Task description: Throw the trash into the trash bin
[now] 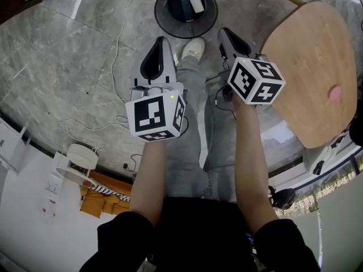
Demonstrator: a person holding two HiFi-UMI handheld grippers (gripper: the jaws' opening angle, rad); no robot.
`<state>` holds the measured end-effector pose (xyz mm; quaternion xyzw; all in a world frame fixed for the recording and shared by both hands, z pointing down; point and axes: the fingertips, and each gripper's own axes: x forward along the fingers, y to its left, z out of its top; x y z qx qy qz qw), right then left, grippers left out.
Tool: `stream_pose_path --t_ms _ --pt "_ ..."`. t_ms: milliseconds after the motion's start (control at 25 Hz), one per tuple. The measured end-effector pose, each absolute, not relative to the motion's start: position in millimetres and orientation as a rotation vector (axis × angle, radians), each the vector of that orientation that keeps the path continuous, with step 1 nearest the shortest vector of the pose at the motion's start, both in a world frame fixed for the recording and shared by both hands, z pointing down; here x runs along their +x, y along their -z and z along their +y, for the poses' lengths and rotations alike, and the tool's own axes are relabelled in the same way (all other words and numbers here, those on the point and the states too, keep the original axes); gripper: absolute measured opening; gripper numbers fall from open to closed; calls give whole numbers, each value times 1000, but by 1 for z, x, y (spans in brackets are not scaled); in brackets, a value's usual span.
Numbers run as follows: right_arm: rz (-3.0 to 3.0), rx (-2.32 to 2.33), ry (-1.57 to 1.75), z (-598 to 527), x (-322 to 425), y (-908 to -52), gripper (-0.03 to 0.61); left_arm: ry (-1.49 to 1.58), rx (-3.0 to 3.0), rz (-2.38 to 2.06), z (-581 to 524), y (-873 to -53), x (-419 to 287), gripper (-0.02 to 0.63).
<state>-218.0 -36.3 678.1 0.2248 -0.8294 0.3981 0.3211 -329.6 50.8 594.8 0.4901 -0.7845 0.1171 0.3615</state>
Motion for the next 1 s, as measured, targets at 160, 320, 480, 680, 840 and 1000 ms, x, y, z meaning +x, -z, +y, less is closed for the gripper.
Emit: stream_pose_path --t_ms 160,320,480,680,840,1000 --pt "-2213 701 -1063 -55 -180 -663 20 -329 1376 -1958 24 -588 -297 2" --pt "-2248 808 -1097 -73 -138 -652 20 -368 1488 -1891 -7 -586 -259 2" --pt "-2265 930 -1121 -88 -89 -638 17 -407 1601 -1820 -35 -577 -212 2" --pt "-2250 1100 -1197 -101 -18 -627 12 -478 1754 -1710 -62 -572 -143 2" --pt "-2216 1228 -1209 -107 43 -624 12 -513 1843 -1643 -78 -568 -91 2" --pt "-2203 1360 -1230 -112 106 -623 14 -548 1922 -1575 -88 -570 -36 2"
